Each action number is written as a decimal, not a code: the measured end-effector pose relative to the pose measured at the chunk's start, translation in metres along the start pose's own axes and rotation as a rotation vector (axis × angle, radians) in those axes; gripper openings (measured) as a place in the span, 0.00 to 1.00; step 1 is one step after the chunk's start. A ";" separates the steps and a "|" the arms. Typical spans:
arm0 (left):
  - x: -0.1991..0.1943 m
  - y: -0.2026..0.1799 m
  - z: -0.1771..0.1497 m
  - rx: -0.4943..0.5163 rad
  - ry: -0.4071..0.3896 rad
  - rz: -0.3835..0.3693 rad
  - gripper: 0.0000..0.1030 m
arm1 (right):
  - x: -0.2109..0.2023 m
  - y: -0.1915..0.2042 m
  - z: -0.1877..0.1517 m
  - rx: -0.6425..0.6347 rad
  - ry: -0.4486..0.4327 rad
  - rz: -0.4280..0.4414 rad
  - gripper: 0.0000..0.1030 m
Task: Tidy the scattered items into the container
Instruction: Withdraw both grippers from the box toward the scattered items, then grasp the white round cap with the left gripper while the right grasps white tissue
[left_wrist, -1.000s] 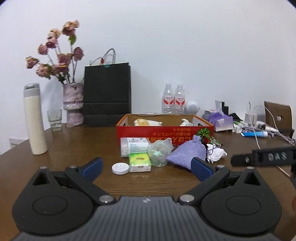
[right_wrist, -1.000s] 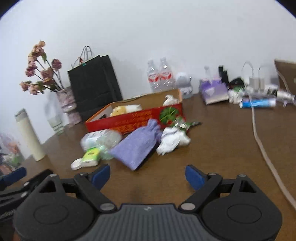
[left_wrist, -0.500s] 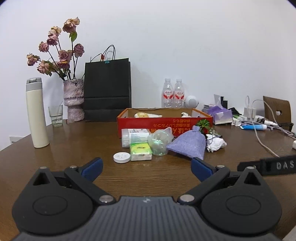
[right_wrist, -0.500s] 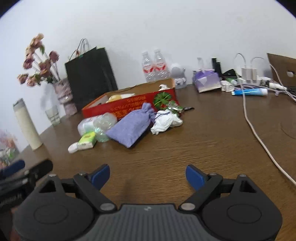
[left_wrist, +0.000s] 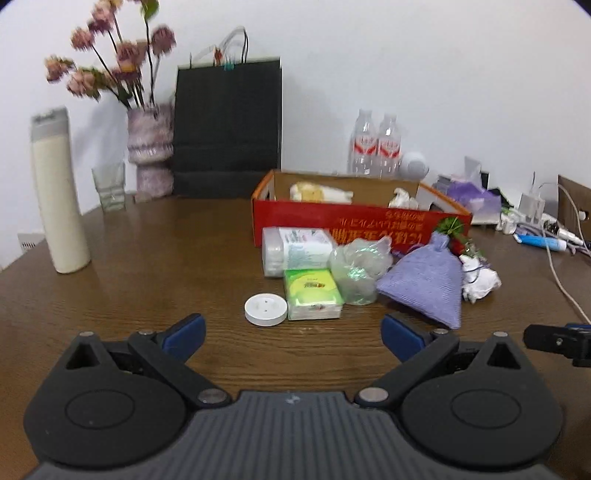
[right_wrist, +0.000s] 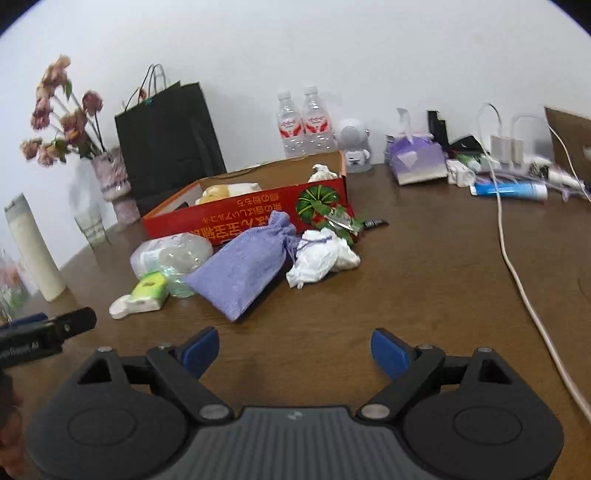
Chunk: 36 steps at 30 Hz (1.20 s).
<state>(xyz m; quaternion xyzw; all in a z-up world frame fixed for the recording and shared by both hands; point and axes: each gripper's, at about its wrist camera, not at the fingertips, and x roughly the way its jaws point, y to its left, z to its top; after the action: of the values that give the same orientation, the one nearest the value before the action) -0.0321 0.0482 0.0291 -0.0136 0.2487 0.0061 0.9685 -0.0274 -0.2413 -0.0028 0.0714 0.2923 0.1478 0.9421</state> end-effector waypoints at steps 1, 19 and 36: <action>0.008 0.004 0.003 -0.006 0.020 0.005 1.00 | 0.004 -0.003 0.004 0.011 0.009 0.000 0.87; 0.065 0.043 0.024 -0.031 0.125 -0.080 0.78 | 0.076 -0.012 0.048 -0.167 0.044 -0.136 0.84; 0.096 0.033 0.023 0.086 0.195 -0.130 0.39 | 0.131 -0.006 0.066 -0.206 0.133 -0.089 0.42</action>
<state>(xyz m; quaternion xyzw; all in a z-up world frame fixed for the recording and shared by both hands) 0.0621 0.0828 0.0020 0.0112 0.3400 -0.0689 0.9378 0.1152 -0.2079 -0.0193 -0.0486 0.3401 0.1395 0.9287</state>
